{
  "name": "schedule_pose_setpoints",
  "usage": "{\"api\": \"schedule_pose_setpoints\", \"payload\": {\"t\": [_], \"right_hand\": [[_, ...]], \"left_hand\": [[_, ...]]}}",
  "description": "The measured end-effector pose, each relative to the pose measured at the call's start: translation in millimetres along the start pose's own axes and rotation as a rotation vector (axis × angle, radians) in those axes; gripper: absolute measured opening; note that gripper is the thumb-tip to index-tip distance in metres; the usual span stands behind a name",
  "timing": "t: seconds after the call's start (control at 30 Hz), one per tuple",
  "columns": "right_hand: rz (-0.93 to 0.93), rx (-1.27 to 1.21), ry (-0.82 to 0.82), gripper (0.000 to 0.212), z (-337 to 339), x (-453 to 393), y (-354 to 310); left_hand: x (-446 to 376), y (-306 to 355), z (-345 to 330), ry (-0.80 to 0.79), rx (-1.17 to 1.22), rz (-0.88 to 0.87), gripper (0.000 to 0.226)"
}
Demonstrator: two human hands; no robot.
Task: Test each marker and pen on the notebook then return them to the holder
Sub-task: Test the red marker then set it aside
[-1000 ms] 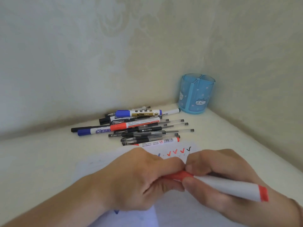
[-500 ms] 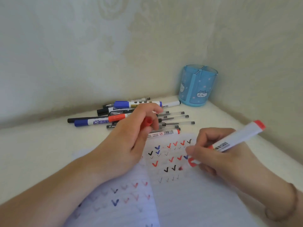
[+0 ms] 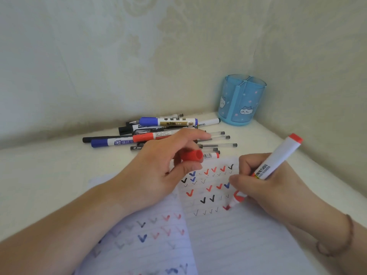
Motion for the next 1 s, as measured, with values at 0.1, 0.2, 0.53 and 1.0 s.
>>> {"api": "schedule_pose_setpoints", "payload": {"t": [0.1, 0.2, 0.53, 1.0], "right_hand": [[0.019, -0.036, 0.060, 0.043, 5, -2, 2], [0.065, -0.207, 0.101, 0.041, 11, 0, 0], [0.298, -0.497, -0.042, 0.016, 12, 4, -14], [0.299, -0.490, -0.044, 0.029, 8, 5, -14]], "left_hand": [[0, -2, 0, 0.012, 0.029, 0.043, 0.029], [0, -2, -1, 0.010, 0.056, 0.056, 0.022], [0, 4, -2, -0.012, 0.000, 0.004, 0.015], [2, 11, -9, -0.042, 0.170, 0.027, 0.012]]}}
Point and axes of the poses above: each hand's wrist, its own x-axis away from the middle knuckle, its own z-axis out of the back of the hand, y = z × x, the point moved 7 cm from there along -x, towards the middle knuckle, and after that the axes turned 15 degrees about x, right-handed, at the moved point
